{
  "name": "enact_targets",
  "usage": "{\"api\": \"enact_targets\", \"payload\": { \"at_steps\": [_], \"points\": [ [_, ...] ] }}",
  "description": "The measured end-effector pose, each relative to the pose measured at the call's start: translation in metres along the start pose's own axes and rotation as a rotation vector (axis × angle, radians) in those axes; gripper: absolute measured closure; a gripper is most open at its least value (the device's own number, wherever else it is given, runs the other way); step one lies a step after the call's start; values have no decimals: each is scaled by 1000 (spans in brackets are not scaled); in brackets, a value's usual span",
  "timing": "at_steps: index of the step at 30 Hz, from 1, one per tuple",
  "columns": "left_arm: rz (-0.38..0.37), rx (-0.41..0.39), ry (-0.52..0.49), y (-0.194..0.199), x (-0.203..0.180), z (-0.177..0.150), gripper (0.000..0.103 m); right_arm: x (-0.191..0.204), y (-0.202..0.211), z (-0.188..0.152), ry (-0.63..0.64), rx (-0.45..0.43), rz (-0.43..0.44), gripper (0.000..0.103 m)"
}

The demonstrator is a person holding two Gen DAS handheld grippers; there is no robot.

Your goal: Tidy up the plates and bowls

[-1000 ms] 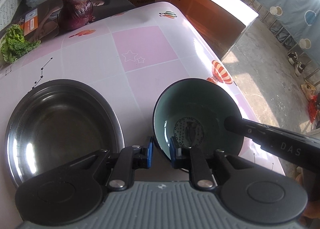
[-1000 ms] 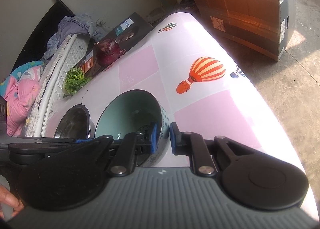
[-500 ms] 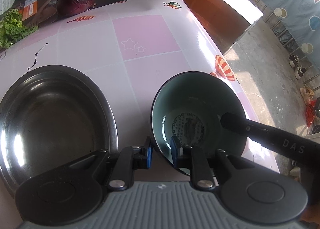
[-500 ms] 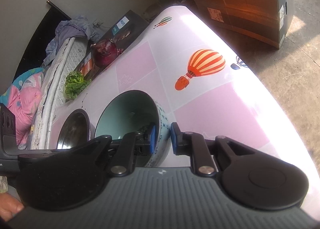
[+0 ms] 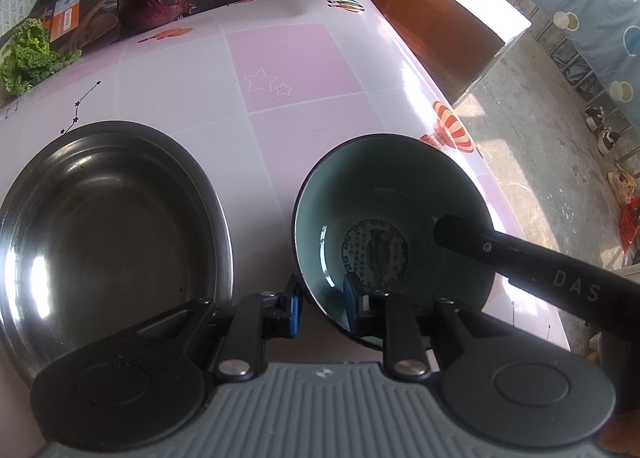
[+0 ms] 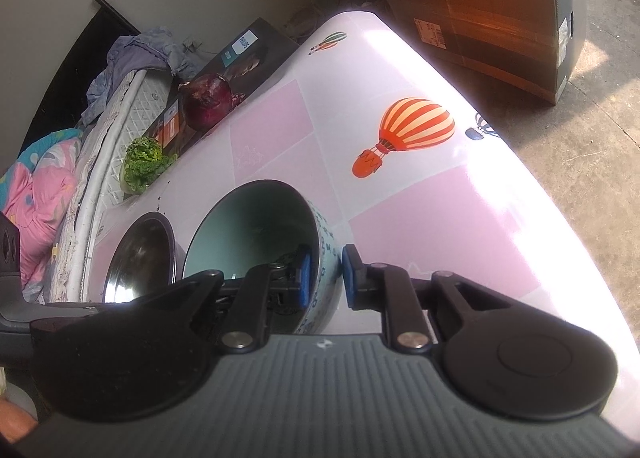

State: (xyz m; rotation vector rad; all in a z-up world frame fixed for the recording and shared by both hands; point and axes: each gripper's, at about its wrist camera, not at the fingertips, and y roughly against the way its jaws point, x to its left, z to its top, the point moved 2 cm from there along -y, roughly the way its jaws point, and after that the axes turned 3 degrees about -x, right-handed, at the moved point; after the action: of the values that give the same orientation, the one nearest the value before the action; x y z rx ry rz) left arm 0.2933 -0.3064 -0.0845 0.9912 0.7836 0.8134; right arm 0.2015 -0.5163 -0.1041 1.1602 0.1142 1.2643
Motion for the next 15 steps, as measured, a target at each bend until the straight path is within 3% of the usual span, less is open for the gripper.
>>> {"api": "enact_targets", "payload": {
  "at_steps": [15],
  "points": [
    [1, 8, 16, 4, -1, -5, 79, 4, 10, 1, 15, -16, -6, 88]
  ]
}}
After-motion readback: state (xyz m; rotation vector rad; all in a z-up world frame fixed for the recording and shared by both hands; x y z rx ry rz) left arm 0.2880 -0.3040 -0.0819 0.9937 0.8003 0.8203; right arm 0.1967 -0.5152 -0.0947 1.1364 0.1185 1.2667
